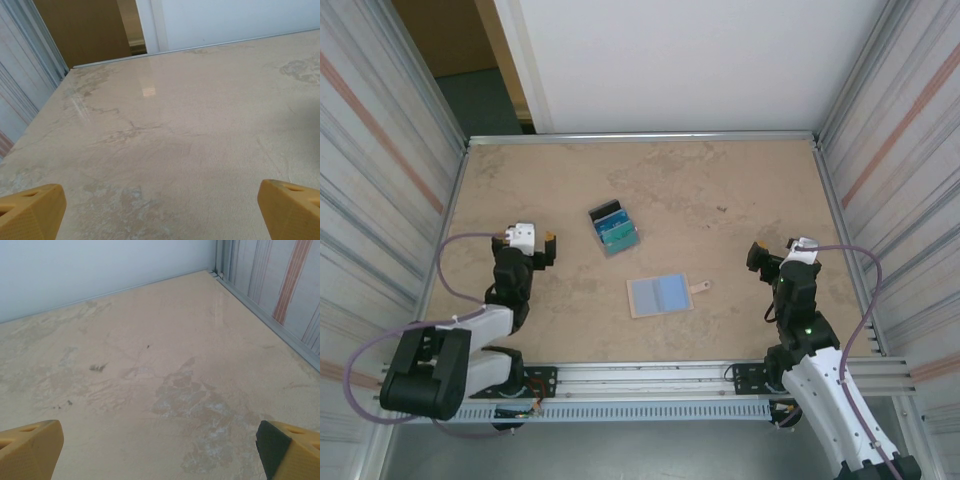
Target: Take the credit cards out of the card holder
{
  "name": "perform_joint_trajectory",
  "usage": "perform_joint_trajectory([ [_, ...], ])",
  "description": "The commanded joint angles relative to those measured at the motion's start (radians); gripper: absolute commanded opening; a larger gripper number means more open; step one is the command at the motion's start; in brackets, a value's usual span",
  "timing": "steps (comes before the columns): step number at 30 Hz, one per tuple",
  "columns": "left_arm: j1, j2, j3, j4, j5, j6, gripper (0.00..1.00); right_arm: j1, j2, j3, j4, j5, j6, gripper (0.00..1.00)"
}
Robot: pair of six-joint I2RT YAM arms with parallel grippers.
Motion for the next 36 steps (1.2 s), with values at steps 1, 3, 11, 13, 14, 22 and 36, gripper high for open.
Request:
perform_joint_trajectory([
  [1,0.010,0.063,0.033,0.095,0.020,0.029,0.99,-0.012,0.004,-0.009,0.018,-0.011,0.026,0.99],
  [3,0.010,0.108,0.039,0.129,0.032,0.037,0.99,-0.014,0.006,-0.009,0.018,-0.011,0.028,0.99],
  [11,0.017,0.244,0.076,0.197,0.090,0.060,0.99,-0.034,0.007,-0.019,0.048,-0.015,0.029,0.99],
  [13,0.050,0.232,0.067,0.179,0.173,0.042,0.99,-0.043,0.009,-0.025,0.060,-0.021,0.029,0.99],
  [14,0.062,0.244,0.065,0.190,0.202,0.041,0.99,-0.047,0.011,-0.026,0.067,-0.025,0.030,0.99],
  [22,0.110,0.302,0.106,0.167,0.348,0.046,0.99,-0.098,0.043,-0.044,0.133,-0.061,0.040,0.99],
  [36,0.204,0.314,0.228,-0.053,0.432,-0.044,0.99,-0.274,0.352,-0.100,0.551,-0.187,-0.022,0.99],
])
